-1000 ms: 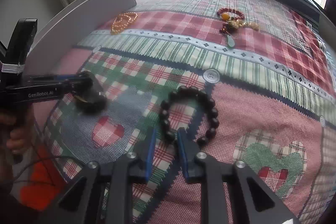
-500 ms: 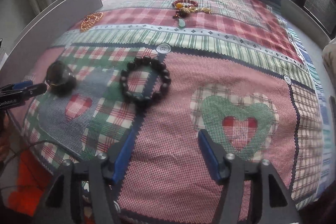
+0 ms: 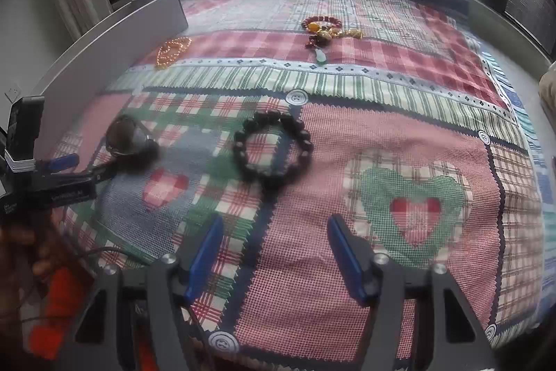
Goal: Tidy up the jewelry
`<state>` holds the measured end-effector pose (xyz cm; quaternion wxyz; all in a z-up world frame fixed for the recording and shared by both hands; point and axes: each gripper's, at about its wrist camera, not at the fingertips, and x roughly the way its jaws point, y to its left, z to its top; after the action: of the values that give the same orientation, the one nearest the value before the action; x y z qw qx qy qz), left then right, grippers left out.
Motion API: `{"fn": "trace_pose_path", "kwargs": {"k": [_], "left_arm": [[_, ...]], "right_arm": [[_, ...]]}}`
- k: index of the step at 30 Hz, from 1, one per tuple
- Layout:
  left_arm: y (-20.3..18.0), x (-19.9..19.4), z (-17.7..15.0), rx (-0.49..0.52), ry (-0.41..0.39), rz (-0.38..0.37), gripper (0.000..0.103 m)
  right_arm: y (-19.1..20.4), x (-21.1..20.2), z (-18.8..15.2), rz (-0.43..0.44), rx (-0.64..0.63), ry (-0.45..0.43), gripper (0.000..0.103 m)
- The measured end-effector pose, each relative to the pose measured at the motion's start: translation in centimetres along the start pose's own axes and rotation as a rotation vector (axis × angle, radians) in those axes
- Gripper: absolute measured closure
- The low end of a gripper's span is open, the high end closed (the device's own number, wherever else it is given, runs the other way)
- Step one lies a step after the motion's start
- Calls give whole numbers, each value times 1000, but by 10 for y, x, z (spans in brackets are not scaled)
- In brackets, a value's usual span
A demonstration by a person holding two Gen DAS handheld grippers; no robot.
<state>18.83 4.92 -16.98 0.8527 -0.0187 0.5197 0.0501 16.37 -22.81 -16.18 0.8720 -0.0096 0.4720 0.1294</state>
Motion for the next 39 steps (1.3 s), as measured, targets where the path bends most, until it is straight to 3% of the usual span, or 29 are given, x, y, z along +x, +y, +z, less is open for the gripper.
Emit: {"fn": "trace_pose_path", "kwargs": {"k": [14, 19, 23, 25, 26, 29, 30, 31, 32, 39], "left_arm": [[7, -4, 0, 43, 15, -70, 1], [13, -21, 16, -5, -8, -239, 1], [-10, -24, 33, 77, -31, -249, 5], [-20, -20, 40, 111, -20, -246, 20], [-24, -17, 42, 124, -9, -243, 24], [-32, -8, 44, 164, 31, -219, 52], [-34, -6, 43, 174, 44, -220, 79], [-35, -4, 43, 179, 58, -216, 91], [-35, -3, 42, 177, 58, -214, 94], [-16, -30, 49, 134, 18, -243, 94]], "right_arm": [[6, 3, 5, 13, -16, -21, 40], [11, 11, 25, 29, -73, -45, 40], [24, 34, 40, 57, -158, -16, 40], [30, 48, 45, 49, -193, 10, 41], [32, 55, 46, 49, -203, 26, 45], [37, 68, 45, 45, -237, 71, 62], [40, 68, 44, 32, -260, 66, 70], [42, 67, 43, 26, -279, 70, 79], [41, 66, 44, 25, -276, 76, 91], [23, 37, 57, 176, -140, 41, 91]]}}
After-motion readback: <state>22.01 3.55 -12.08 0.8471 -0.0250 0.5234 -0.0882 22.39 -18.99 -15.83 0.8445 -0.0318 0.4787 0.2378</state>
